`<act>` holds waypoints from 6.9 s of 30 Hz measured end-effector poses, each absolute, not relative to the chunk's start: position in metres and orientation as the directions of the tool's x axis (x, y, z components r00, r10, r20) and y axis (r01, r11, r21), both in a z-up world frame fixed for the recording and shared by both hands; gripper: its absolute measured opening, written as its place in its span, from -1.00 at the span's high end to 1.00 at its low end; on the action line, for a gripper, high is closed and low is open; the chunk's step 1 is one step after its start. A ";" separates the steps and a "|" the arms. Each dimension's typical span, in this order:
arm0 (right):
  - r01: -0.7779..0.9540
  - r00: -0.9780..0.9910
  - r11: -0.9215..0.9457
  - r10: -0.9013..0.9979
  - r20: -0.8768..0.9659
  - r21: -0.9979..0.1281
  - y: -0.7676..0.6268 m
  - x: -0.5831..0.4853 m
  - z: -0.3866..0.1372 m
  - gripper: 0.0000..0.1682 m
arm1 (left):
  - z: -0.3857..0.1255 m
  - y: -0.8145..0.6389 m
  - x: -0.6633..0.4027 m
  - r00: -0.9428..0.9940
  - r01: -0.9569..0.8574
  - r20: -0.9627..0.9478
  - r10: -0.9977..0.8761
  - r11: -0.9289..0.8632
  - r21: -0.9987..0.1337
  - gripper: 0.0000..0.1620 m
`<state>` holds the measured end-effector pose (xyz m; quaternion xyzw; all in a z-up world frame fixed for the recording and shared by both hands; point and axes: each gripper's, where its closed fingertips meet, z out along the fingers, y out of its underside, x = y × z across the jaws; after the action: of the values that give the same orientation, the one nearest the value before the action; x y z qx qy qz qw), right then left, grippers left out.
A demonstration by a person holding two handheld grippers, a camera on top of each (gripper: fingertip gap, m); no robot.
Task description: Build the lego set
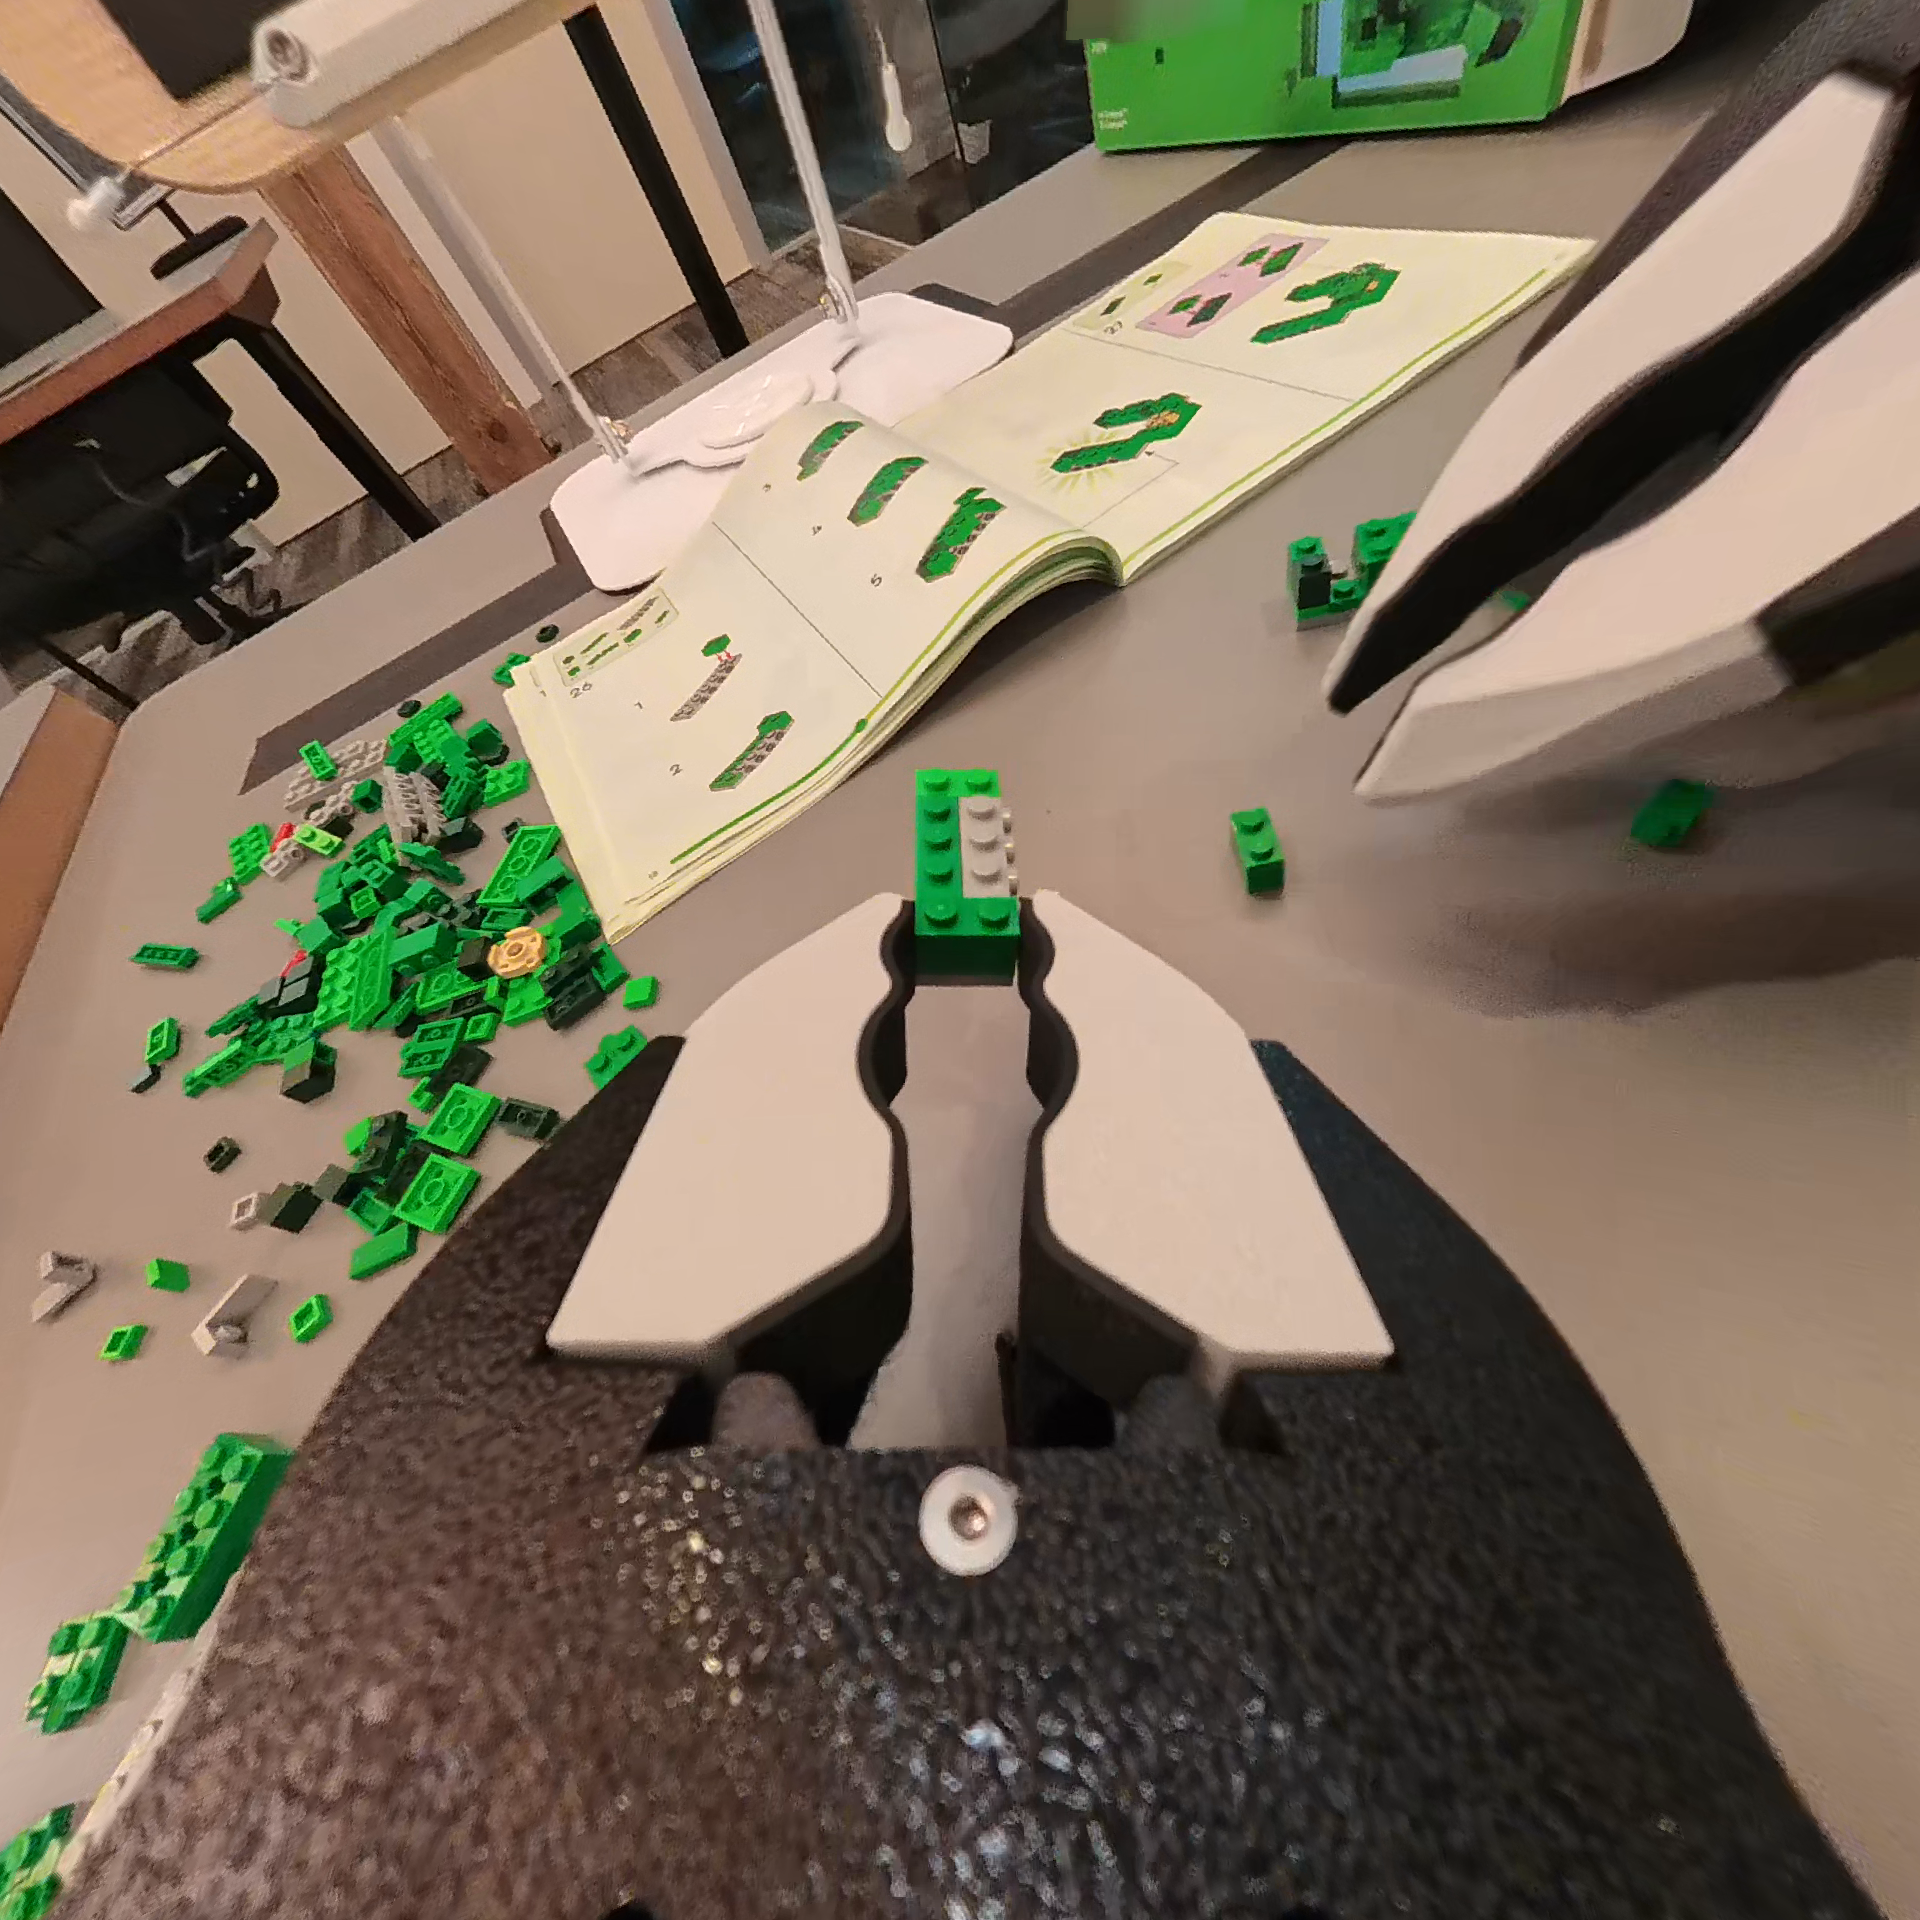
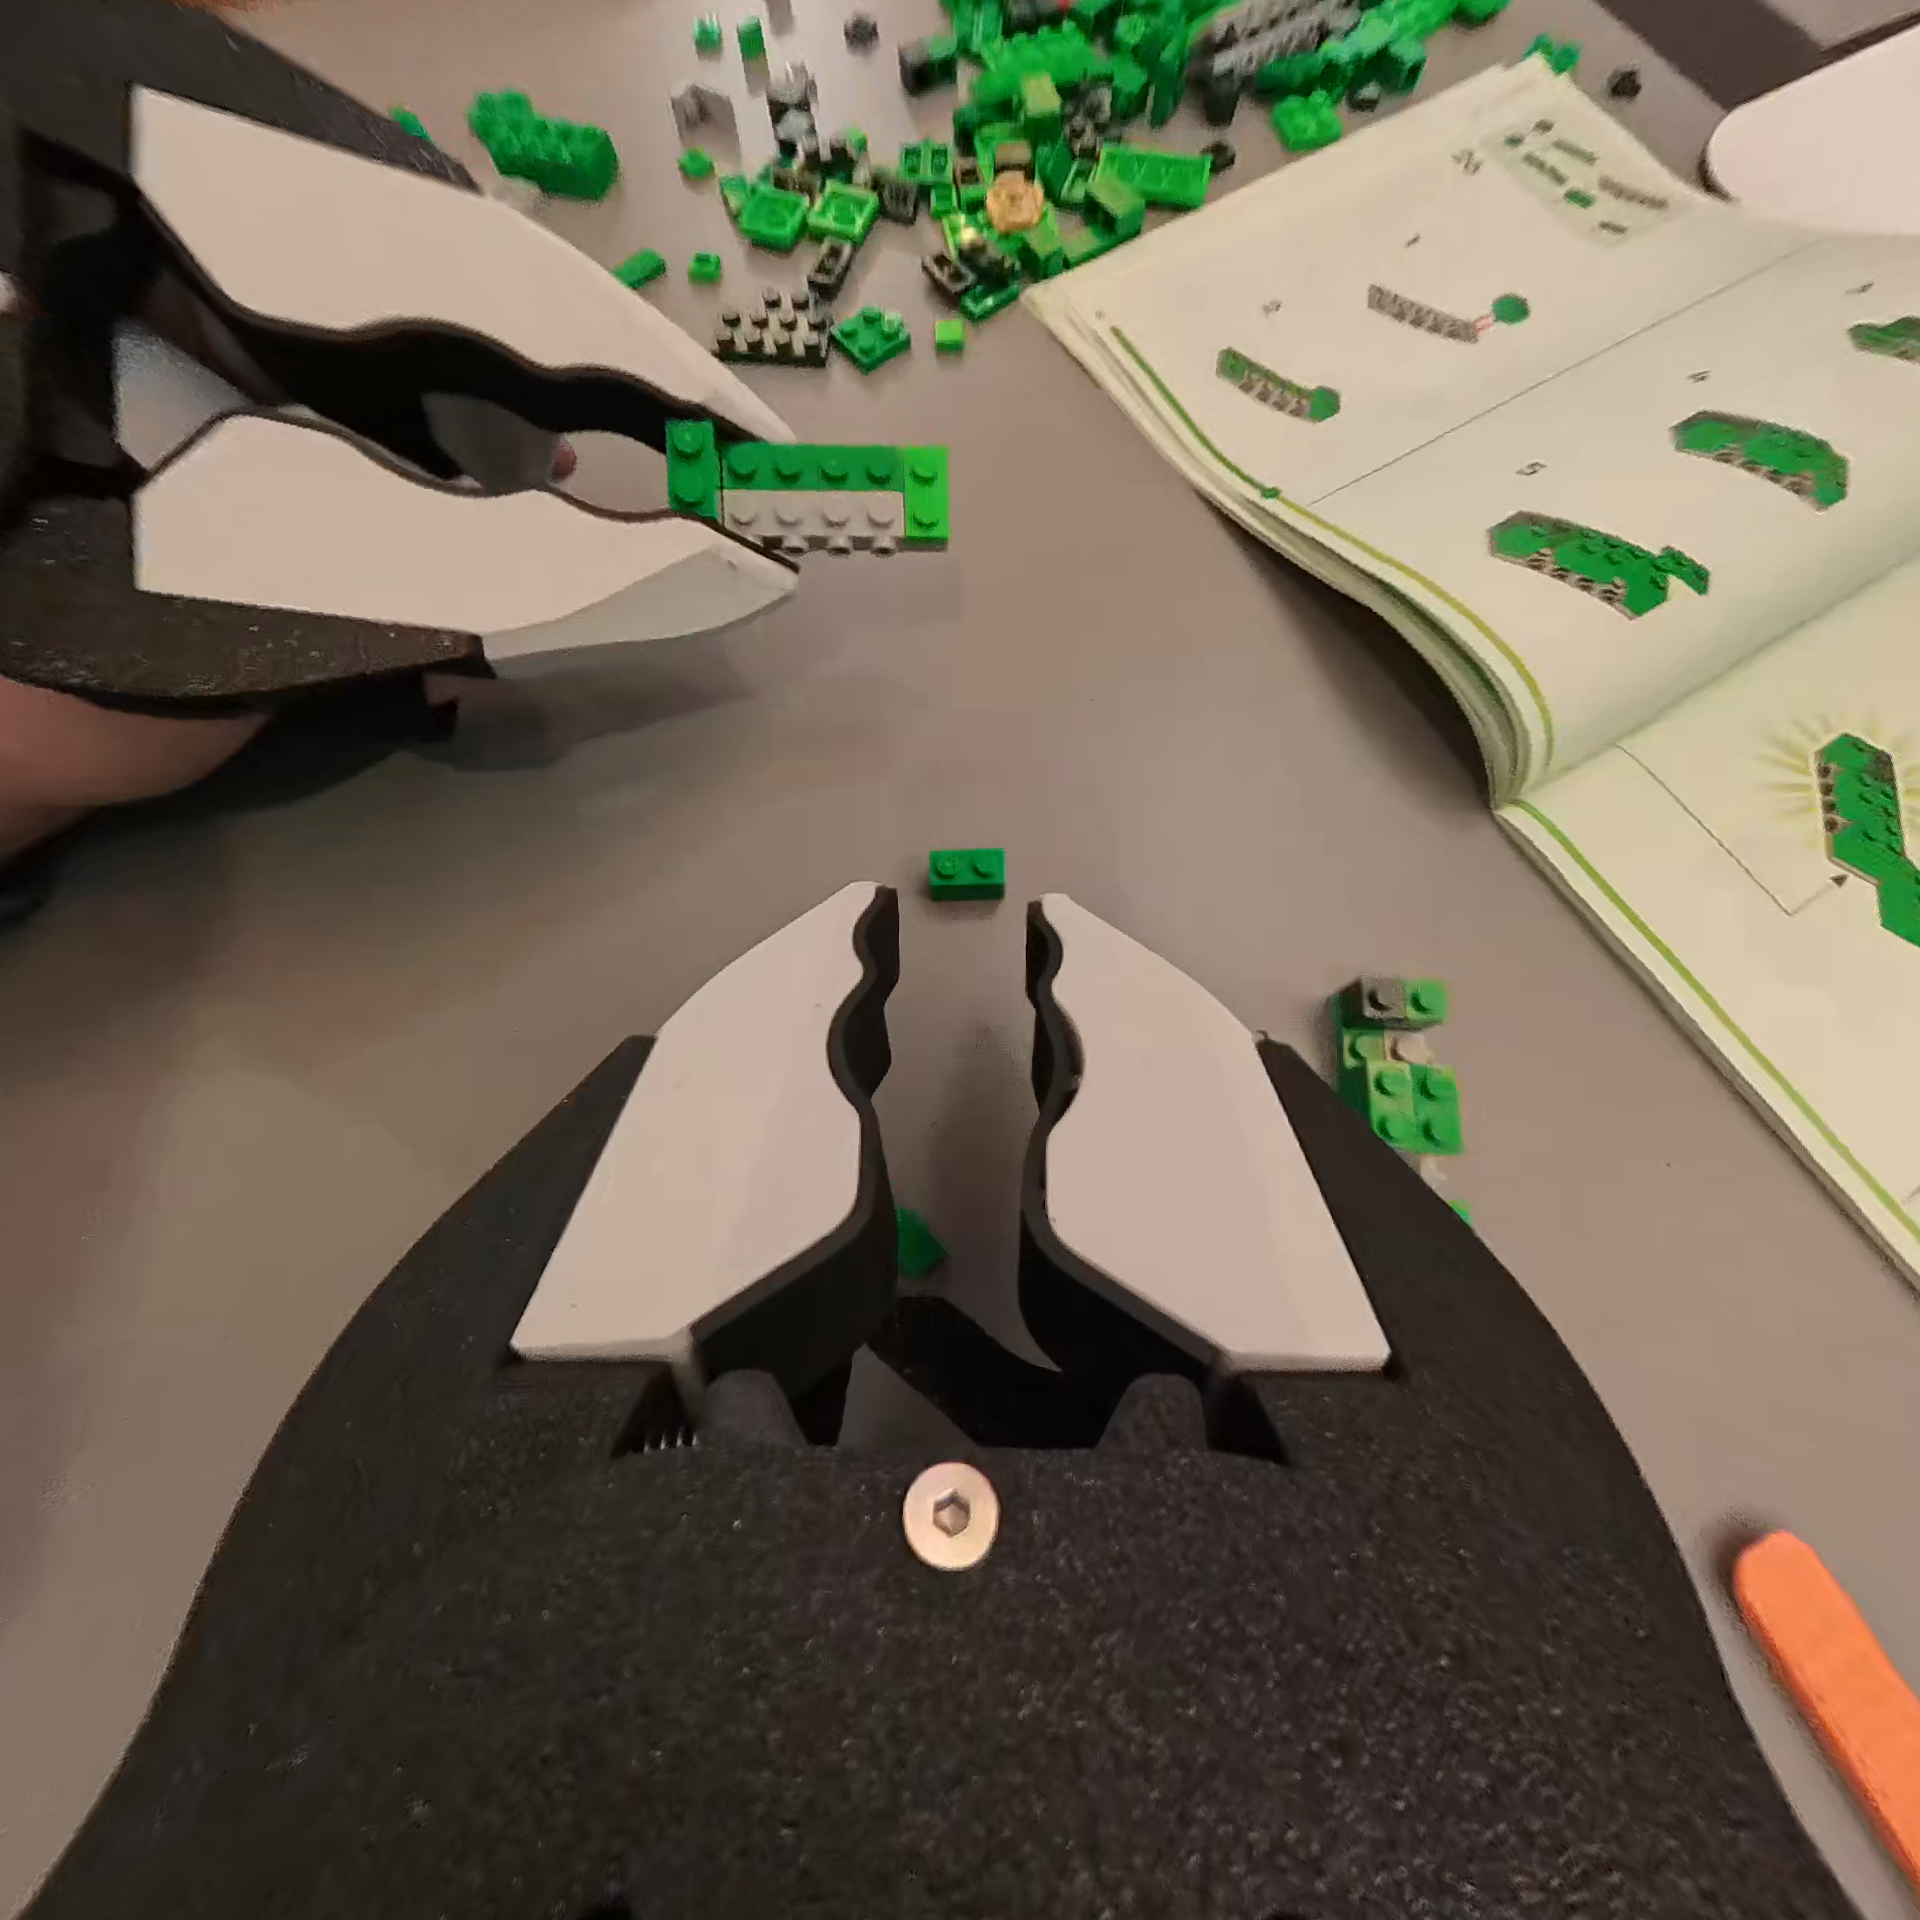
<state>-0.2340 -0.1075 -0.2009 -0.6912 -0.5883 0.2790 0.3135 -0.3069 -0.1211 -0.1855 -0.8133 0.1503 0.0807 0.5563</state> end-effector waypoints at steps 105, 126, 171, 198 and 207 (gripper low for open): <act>0.151 0.236 0.134 0.957 0.167 -0.979 -0.060 -0.197 -0.148 0.62 | -0.177 -0.116 -0.314 0.971 -0.239 -0.225 -0.078 -0.316 -0.918 0.78; 0.186 0.237 0.165 0.949 0.208 -0.969 -0.062 -0.199 -0.151 0.64 | -0.177 -0.115 -0.305 0.948 -0.319 -0.299 -0.111 -0.288 -0.903 0.78; 0.165 -0.031 -0.006 0.999 -0.011 -0.986 -0.160 -0.245 -0.144 0.70 | -0.173 -0.116 -0.308 0.966 -0.254 -0.230 -0.118 -0.278 -0.926 0.78; 0.399 0.195 0.174 0.943 0.269 -0.900 -0.106 -0.228 -0.168 0.72 | -0.171 -0.117 -0.309 0.969 -0.242 -0.219 -0.116 -0.265 -0.933 0.78; 0.428 0.263 0.153 0.922 0.284 -0.891 -0.078 -0.214 -0.180 0.72 | -0.171 -0.117 -0.308 0.968 -0.245 -0.221 -0.117 -0.261 -0.934 0.78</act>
<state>-0.2145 -0.0778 -0.1799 -0.6051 -0.5576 0.2400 0.5151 -0.3085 -0.1170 -0.1706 -0.7923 0.1142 0.0532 0.5969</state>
